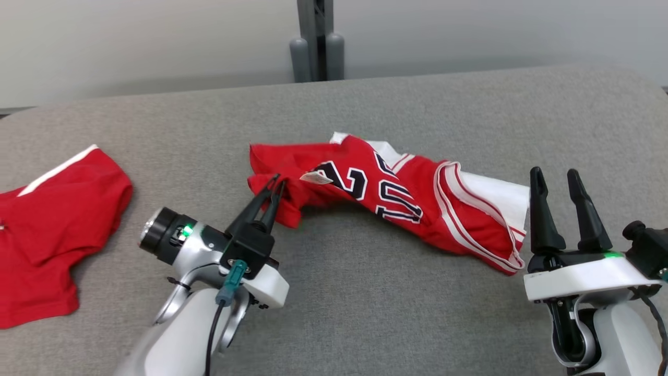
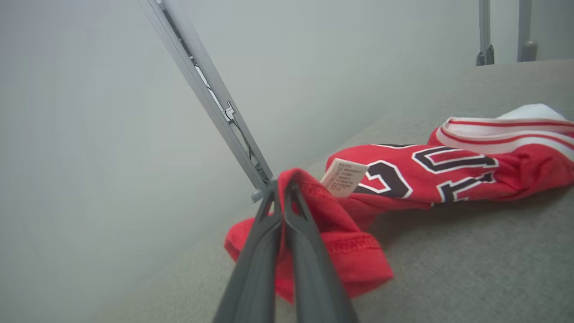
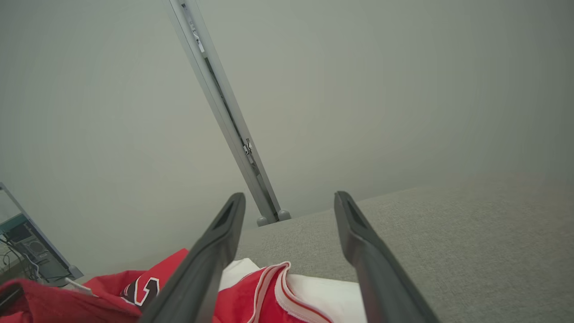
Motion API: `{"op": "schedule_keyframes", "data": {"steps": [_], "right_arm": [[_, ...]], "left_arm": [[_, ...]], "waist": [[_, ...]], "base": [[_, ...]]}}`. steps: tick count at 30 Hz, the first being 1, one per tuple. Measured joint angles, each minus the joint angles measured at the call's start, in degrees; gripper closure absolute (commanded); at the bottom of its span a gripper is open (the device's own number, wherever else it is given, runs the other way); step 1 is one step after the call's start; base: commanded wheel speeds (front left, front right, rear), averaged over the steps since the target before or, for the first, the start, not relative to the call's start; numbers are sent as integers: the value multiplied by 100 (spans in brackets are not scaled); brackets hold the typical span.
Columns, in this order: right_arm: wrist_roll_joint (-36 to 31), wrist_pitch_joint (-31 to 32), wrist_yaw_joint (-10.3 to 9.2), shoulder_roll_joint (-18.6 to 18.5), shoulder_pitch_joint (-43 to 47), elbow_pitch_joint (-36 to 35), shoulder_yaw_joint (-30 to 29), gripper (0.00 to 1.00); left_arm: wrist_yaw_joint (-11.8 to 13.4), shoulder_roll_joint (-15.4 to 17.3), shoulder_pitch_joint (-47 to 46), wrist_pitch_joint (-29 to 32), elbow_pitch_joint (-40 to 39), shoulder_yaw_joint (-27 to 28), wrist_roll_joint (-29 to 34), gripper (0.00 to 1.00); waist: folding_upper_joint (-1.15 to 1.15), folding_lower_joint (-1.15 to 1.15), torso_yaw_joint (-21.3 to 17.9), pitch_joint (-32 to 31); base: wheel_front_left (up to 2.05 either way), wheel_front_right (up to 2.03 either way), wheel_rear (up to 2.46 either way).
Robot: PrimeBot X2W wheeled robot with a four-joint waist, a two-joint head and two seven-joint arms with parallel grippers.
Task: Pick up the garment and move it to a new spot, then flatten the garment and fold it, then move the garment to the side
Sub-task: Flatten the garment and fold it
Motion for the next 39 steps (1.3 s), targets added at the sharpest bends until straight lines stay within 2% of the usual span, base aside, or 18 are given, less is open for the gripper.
{"op": "schedule_keyframes", "data": {"steps": [9, 16, 21, 22, 23, 25, 28, 30, 32, 35, 36, 39], "right_arm": [[81, -18, 0, -1, 92, 169, 42, 0], [97, -22, 0, -1, 148, 263, 67, 0], [85, -24, 0, -2, 151, 309, 51, 0], [74, -25, 0, 0, 152, 318, 53, 0], [69, -27, 0, -1, 154, 325, 51, 0], [60, -27, 0, -1, 163, 344, 51, 0], [31, -26, 0, 0, 162, 355, 48, 0], [19, -19, 0, -2, 162, 354, 34, 0], [7, -16, 0, -1, 162, 349, 24, 0], [-23, -11, 0, 0, 163, 325, 16, 0], [-23, -11, 0, 0, 163, 325, 16, 0], [-23, -10, 0, -2, 164, 279, 33, 0]], "left_arm": [[-65, 703, 293, 0, -954, -112, 235, 100], [-391, 1287, 680, -1, -1170, -544, 501, 100], [-698, 1365, 938, 25, -899, -881, 503, 100], [-778, 1363, 970, 47, -818, -924, 476, 92], [-854, 1355, 1018, 127, -731, -945, 407, 65], [-1051, 1372, 1094, 341, -526, -1044, 307, 0], [-1062, 1332, 1135, 394, -432, -998, 171, 0], [-983, 1294, 1119, 382, -444, -892, 75, 0], [-834, 1251, 1092, 343, -505, -705, -70, 0], [-481, 1077, 1017, 261, -702, -286, -409, 0], [-481, 1077, 1017, 261, -702, -286, -409, 0], [-179, 913, 1009, 131, -899, 143, -749, 0]], "waist": [[0, 0, 329, -368], [0, 0, 460, -473], [0, 0, 500, -470], [0, 0, 506, -477], [0, 0, 512, -486], [0, 0, 520, -506], [0, 0, 521, -534], [0, 0, 519, -554], [0, 0, 517, -577], [0, 0, 505, -600], [0, 0, 505, -600], [0, 0, 470, -600]], "base": [[0, 0, 0], [0, 0, 0], [0, 0, 0], [0, 0, 0], [0, 0, 0], [0, 0, 0], [0, 0, 0], [0, 0, 0], [0, 0, 0], [0, 0, 0], [0, 0, 0], [0, 0, 0]]}}
